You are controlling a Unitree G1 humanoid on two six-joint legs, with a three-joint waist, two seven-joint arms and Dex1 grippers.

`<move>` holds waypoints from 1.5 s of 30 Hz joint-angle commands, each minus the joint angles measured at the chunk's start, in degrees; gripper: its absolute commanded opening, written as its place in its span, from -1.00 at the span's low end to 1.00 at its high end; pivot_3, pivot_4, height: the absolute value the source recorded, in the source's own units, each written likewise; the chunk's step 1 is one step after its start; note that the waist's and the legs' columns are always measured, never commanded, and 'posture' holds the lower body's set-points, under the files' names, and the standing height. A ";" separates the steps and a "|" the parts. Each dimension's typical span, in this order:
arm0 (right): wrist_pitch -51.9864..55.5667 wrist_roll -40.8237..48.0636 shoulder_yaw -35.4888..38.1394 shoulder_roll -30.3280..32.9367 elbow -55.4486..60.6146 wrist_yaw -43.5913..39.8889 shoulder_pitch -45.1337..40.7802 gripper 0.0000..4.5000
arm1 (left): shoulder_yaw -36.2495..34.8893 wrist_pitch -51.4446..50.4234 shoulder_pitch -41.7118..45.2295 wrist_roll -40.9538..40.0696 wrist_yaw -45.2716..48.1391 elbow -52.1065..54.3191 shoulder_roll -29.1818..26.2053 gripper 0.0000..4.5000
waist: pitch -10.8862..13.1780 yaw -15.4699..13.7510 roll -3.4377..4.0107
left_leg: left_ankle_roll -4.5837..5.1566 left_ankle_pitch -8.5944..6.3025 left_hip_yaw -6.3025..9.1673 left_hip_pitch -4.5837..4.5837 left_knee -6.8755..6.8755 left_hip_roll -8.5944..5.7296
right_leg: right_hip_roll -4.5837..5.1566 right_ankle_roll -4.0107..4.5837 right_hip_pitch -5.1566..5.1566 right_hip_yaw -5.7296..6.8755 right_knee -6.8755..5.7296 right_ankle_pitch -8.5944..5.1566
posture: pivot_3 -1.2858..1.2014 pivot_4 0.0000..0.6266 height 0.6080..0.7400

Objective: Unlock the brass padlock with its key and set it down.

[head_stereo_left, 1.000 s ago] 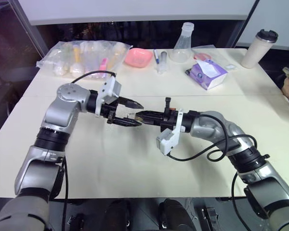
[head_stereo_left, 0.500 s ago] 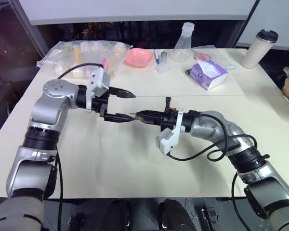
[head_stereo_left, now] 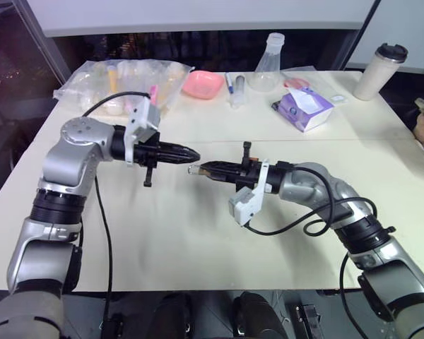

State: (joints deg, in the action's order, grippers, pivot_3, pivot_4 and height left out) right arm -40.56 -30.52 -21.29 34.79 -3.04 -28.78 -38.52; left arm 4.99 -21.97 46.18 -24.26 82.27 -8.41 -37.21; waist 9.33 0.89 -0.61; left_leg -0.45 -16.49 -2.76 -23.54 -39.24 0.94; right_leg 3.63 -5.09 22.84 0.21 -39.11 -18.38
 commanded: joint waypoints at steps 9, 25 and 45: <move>0.71 1.50 1.14 -0.28 1.93 -0.43 0.39 -1.00 | 1.46 3.78 -2.06 2.71 1.29 0.61 -1.78 -0.98 | 0.00 -0.07 0.00 | 0.00 0.00 -0.01 0.00 0.00 0.00 | -0.02 0.00 -0.01 0.00 0.00 0.00 | 0.03 -0.52 0.62; 1.59 2.05 1.11 -1.02 3.52 -1.45 0.26 -1.00 | 2.18 10.29 0.39 6.73 -0.92 -9.10 2.30 -0.98 | 0.00 -0.06 0.00 | 0.01 -0.01 -0.01 0.00 0.00 -0.01 | -0.02 0.00 0.01 0.01 -0.01 0.00 | 0.03 -0.52 0.62; -0.07 -1.23 -0.41 -1.60 -6.52 1.69 0.58 -1.00 | 1.17 15.06 -2.74 10.60 0.27 -13.45 -5.46 -0.98 | 0.00 -0.08 0.00 | 0.01 -0.01 -0.02 0.01 0.01 0.00 | -0.03 0.00 0.03 0.01 -0.05 0.00 | 0.03 -0.52 0.62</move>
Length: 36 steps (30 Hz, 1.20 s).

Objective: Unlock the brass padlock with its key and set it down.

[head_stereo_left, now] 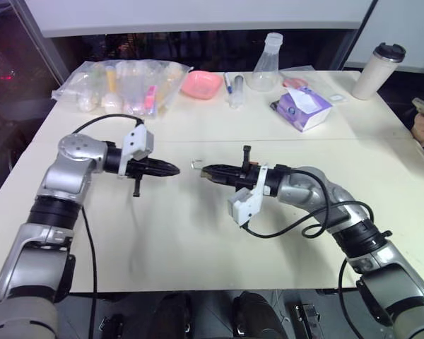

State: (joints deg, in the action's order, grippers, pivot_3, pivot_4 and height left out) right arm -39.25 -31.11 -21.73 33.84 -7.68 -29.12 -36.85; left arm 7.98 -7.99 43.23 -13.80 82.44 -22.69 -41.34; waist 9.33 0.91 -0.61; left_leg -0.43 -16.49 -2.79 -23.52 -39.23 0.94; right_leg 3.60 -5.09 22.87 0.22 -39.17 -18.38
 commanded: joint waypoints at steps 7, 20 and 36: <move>-4.67 -6.29 -3.29 -1.20 -14.53 6.07 -3.68 -1.00 | -3.05 -0.51 -2.22 -1.18 -1.69 4.84 -1.81 -0.98 | 0.00 0.04 0.00 | -0.01 0.00 -0.01 0.00 -0.01 -0.01 | 0.01 0.00 0.01 0.00 -0.02 0.00 | 0.03 -0.52 0.62; -6.88 -6.81 -3.73 1.81 -15.22 6.50 -1.24 0.97 | -2.80 -2.08 -3.90 -1.38 -1.90 7.81 -2.08 -1.00 | 0.00 -0.03 0.00 | -0.02 0.01 -0.02 0.01 -0.01 0.00 | 0.02 0.00 0.01 -0.01 -0.04 0.00 | 0.03 -0.52 0.62; 50.66 38.26 15.07 8.75 27.04 -16.38 15.59 0.97 | -3.78 -7.70 -6.04 -3.23 -1.55 12.16 -2.70 -1.00 | 0.00 -0.07 0.00 | 0.28 -0.16 0.05 0.10 -0.01 0.12 | 0.02 0.02 -0.12 -0.04 -0.04 0.01 | 0.03 -0.52 0.62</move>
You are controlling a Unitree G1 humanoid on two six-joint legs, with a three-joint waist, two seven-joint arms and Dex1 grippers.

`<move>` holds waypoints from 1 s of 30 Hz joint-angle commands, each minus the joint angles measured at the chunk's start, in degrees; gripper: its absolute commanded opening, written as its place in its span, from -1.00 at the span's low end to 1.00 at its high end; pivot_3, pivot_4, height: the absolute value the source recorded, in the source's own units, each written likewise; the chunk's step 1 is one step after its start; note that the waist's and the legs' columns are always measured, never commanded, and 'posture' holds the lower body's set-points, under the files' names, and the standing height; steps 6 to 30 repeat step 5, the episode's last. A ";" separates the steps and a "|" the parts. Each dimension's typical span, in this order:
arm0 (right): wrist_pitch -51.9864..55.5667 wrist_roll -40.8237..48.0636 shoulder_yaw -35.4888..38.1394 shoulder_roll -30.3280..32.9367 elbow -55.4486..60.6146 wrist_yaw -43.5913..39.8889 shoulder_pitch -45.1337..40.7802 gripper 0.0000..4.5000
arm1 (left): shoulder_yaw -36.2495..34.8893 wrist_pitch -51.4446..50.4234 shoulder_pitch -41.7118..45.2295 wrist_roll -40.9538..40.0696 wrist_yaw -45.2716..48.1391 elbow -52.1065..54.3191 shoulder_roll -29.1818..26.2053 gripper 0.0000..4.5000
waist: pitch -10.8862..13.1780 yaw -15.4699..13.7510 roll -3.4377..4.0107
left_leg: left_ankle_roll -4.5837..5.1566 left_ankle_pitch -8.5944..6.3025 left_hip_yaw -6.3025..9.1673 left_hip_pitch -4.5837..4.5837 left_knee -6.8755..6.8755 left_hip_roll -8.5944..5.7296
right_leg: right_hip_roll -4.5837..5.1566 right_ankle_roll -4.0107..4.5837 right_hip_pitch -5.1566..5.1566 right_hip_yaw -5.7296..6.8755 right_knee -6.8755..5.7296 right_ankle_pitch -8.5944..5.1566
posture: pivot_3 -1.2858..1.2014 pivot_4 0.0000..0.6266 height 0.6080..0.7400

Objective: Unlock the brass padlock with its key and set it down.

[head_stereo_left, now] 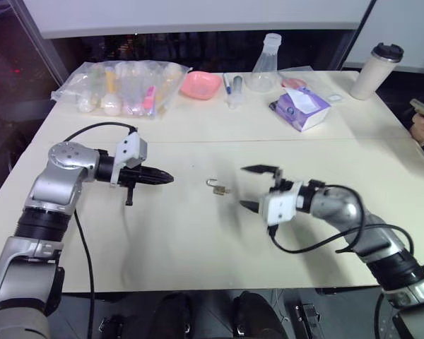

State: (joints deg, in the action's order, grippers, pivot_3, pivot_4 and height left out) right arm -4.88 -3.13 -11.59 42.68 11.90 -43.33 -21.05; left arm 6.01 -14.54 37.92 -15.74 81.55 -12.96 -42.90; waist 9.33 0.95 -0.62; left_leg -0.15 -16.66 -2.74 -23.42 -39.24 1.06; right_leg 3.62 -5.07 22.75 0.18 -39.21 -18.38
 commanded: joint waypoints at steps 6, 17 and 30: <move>37.02 21.98 10.82 2.56 14.51 -4.82 0.97 0.97 | -2.78 -3.37 -2.69 -2.27 -1.55 5.36 -2.40 -1.00 | 0.00 -0.42 0.00 | 0.06 -0.04 0.04 -0.02 0.00 -0.04 | 0.07 0.00 -0.02 0.02 0.05 0.00 | 0.03 -0.52 0.62; 37.02 21.98 10.82 2.56 14.51 -4.82 0.97 0.97 | -2.78 -3.37 -2.69 -2.27 -1.55 5.36 -2.40 -1.00 | 0.00 -0.42 0.00 | 0.06 -0.04 0.04 -0.02 0.00 -0.04 | 0.07 0.00 -0.02 0.02 0.05 0.00 | 0.03 -0.52 0.62; 37.02 21.98 10.82 2.56 14.51 -4.82 0.97 0.97 | -2.78 -3.37 -2.69 -2.27 -1.55 5.36 -2.40 -1.00 | 0.00 -0.42 0.00 | 0.06 -0.04 0.04 -0.02 0.00 -0.04 | 0.07 0.00 -0.02 0.02 0.05 0.00 | 0.03 -0.52 0.62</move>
